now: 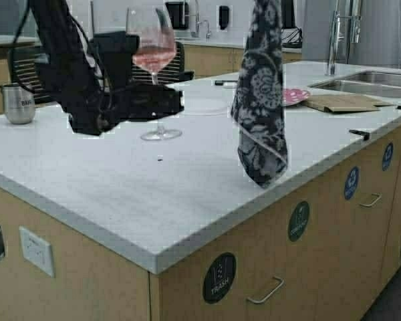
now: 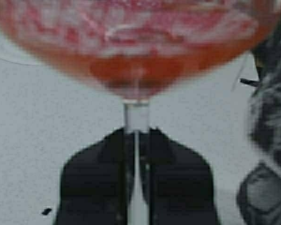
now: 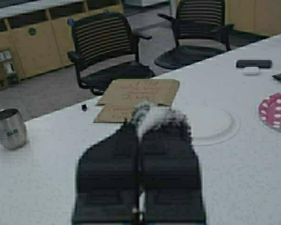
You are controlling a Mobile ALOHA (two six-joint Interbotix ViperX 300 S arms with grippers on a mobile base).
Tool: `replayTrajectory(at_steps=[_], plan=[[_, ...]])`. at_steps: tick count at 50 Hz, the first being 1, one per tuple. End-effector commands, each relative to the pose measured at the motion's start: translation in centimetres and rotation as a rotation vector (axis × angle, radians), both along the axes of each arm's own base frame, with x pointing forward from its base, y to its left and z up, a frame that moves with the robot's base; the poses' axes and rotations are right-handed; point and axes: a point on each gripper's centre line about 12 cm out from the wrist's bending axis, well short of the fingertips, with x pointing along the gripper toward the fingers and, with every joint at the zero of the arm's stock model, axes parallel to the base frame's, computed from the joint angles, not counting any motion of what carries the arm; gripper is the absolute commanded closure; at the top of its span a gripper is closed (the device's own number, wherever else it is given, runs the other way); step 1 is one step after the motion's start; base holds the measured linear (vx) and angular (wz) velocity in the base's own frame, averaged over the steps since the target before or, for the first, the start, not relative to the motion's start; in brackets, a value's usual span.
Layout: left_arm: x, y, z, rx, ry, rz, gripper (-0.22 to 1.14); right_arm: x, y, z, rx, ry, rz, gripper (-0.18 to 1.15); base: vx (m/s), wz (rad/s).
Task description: Get the cloth and wipe up the spill under the wine glass
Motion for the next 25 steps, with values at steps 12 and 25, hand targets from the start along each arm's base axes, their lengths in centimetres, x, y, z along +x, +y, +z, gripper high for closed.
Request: replayTrajectory(at_steps=[12,25], plan=[[-4.2,1.2,8.2,-0.034,-0.072,-0.021,0.57,5.5,2.2,-4.9,-0.023,0.026,0.01,0.9,0.01,0.02],[-6.0,1.2,13.5,-0.047,-0.081,-0.044,0.57,6.2,6.3,-12.1,-0.059,0.13,0.078,0.9,0.03,0.03]])
